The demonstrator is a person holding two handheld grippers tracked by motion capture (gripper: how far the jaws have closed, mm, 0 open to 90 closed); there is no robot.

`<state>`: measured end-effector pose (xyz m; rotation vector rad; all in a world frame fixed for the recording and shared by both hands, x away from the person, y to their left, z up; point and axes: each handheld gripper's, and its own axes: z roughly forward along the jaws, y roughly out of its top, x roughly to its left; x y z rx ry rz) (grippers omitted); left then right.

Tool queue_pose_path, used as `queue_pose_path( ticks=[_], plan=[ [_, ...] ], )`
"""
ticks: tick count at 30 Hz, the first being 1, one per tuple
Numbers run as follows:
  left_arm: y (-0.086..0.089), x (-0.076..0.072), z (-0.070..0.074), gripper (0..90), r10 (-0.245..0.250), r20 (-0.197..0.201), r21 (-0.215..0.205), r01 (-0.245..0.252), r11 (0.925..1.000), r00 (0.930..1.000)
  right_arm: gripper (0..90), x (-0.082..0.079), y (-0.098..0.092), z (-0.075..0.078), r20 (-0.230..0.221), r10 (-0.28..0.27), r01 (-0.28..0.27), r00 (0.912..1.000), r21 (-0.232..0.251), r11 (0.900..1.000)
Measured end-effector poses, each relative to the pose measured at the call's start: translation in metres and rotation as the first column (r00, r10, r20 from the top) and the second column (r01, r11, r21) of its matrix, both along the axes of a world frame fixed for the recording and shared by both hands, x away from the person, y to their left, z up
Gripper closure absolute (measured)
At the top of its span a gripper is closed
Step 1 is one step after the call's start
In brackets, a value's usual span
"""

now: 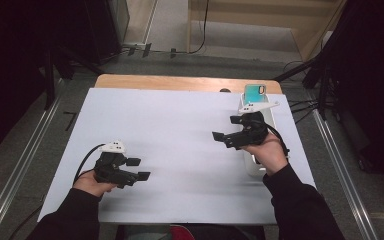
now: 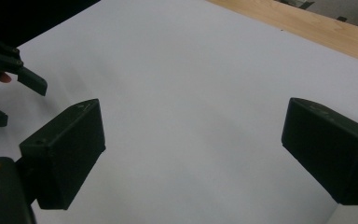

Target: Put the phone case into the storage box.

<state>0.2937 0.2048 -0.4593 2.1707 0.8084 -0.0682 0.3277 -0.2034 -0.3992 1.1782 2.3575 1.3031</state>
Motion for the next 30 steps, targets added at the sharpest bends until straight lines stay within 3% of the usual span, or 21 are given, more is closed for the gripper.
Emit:
queue_pose_path(
  ticks=[6,8,30],
  plan=[
    [-0.001,0.0,0.0,29.0,0.002,0.004,-0.005,-0.002,1.0,1.0,4.9,-0.005,0.004,-0.001,0.005,0.024,-0.024,0.9997,-0.001,1.0],
    [-0.001,0.0,0.0,29.0,0.002,0.003,-0.006,-0.002,1.0,1.0,13.8,-0.008,0.004,-0.001,0.011,0.03,-0.03,0.9995,0.007,1.0],
    [0.0,-0.001,0.001,29.0,0.007,0.01,-0.013,-0.007,0.9999,0.9999,14.9,-0.035,-0.002,-0.023,0.005,0.091,-0.091,0.9958,0.018,0.996]
  ],
)
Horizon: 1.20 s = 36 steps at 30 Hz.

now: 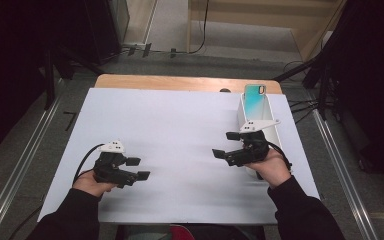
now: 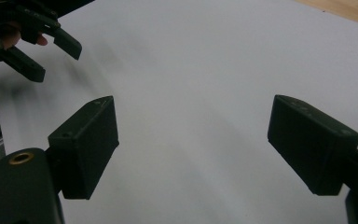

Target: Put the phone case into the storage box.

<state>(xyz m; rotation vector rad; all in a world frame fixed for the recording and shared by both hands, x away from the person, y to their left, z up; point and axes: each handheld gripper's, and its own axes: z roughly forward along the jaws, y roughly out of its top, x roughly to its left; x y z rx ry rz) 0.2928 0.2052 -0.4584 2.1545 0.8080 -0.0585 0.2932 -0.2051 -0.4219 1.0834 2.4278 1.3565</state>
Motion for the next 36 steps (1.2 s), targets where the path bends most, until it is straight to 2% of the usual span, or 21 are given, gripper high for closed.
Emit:
queue_pose_path(
  ticks=[1,3,4,9,19,25,28,36],
  plan=[
    [0.0,0.0,0.0,29.0,0.0,0.001,0.002,0.0,1.0,1.0,15.1,-0.002,-0.001,-0.001,0.003,0.004,-0.004,1.0,0.002,1.0],
    [0.0,-0.001,0.001,29.0,0.003,0.001,0.002,-0.003,1.0,1.0,21.8,-0.005,-0.003,-0.004,0.008,0.014,-0.014,0.9999,0.009,1.0],
    [0.0,-0.001,0.001,29.0,-0.001,0.001,-0.002,0.001,1.0,1.0,21.8,-0.006,-0.004,-0.005,0.016,0.02,-0.021,0.9997,0.005,1.0],
    [0.002,-0.002,0.001,29.0,0.002,0.007,-0.008,-0.002,1.0,1.0,21.8,-0.016,-0.006,-0.012,-0.009,0.037,-0.037,0.9993,0.017,0.999],
    [0.002,-0.002,0.002,29.0,-0.006,0.012,-0.006,0.006,1.0,0.9999,21.8,-0.03,-0.009,-0.023,-0.015,0.065,-0.065,0.9978,-0.002,0.998],
    [0.003,-0.004,0.003,29.0,-0.011,0.017,-0.011,0.012,0.9999,0.9998,21.8,-0.038,-0.014,-0.028,-0.03,0.063,-0.063,0.9976,0.0,0.998],
    [0.004,-0.005,0.003,29.0,-0.007,0.011,-0.026,0.008,0.9996,0.9999,21.8,-0.042,-0.016,-0.031,-0.03,0.064,-0.064,0.9975,-0.007,0.998],
    [0.004,-0.006,0.004,29.0,-0.018,0.014,-0.018,0.018,0.9997,0.9997,21.8,-0.054,-0.02,-0.034,-0.037,0.07,-0.07,0.9969,-0.008,0.998]
  ],
)
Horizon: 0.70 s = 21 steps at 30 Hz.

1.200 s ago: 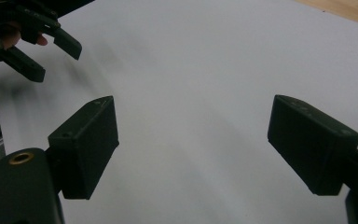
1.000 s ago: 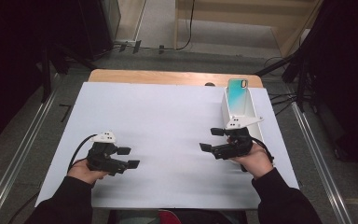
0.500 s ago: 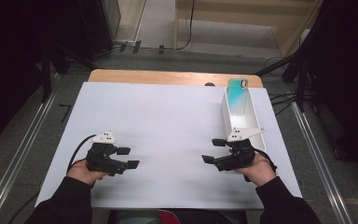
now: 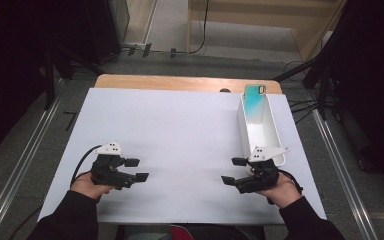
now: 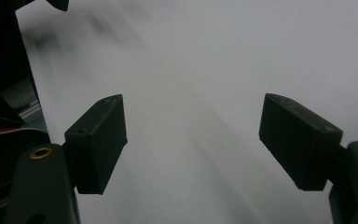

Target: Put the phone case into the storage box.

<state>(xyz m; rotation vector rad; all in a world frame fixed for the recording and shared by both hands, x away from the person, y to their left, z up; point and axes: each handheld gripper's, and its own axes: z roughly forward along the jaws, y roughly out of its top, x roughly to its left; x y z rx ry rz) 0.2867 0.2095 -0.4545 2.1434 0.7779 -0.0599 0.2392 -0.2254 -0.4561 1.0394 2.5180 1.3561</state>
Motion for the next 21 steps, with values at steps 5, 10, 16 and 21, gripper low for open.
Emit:
queue_pose_path(
  ticks=[5,10,16,21],
  plan=[
    [0.0,-0.001,0.0,29.0,-0.001,0.004,0.001,0.001,1.0,1.0,21.8,-0.005,-0.002,-0.003,-0.011,0.002,-0.002,0.9999,-0.014,1.0],
    [-0.001,-0.001,0.0,29.0,-0.002,0.006,-0.005,0.002,1.0,1.0,21.8,-0.009,-0.004,-0.006,-0.002,0.002,-0.002,1.0,-0.024,1.0],
    [-0.001,-0.001,0.0,29.0,-0.002,0.005,-0.006,0.002,1.0,1.0,21.8,-0.015,-0.006,-0.008,-0.005,0.006,-0.007,1.0,-0.031,0.999],
    [-0.002,-0.002,0.0,29.0,-0.004,0.005,-0.005,0.004,1.0,1.0,21.8,-0.019,-0.009,-0.011,-0.019,-0.002,0.001,0.9998,-0.055,0.999]
  ],
)
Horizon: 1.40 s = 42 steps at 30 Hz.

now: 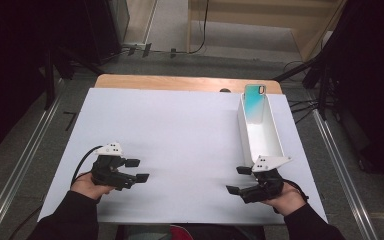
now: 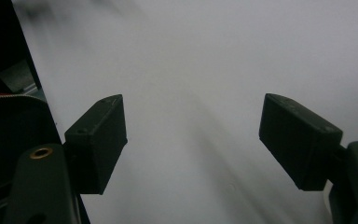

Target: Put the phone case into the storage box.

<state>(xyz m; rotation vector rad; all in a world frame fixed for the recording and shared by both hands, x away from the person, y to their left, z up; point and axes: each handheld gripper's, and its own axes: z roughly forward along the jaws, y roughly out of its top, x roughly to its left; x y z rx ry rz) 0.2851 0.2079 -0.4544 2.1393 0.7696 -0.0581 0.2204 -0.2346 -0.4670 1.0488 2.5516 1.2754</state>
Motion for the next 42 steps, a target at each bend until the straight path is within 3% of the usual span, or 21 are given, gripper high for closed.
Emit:
queue_pose_path(
  ticks=[10,42],
  plan=[
    [0.0,0.0,0.0,29.0,-0.005,0.002,0.002,0.005,1.0,1.0,21.8,-0.003,-0.009,-0.004,-0.001,-0.019,0.019,0.9998,-0.013,1.0],
    [-0.001,0.0,0.0,29.0,-0.012,-0.004,0.006,0.012,0.9999,0.9999,21.9,-0.001,-0.012,-0.005,-0.004,-0.029,0.029,0.9996,-0.019,0.999]
  ],
)
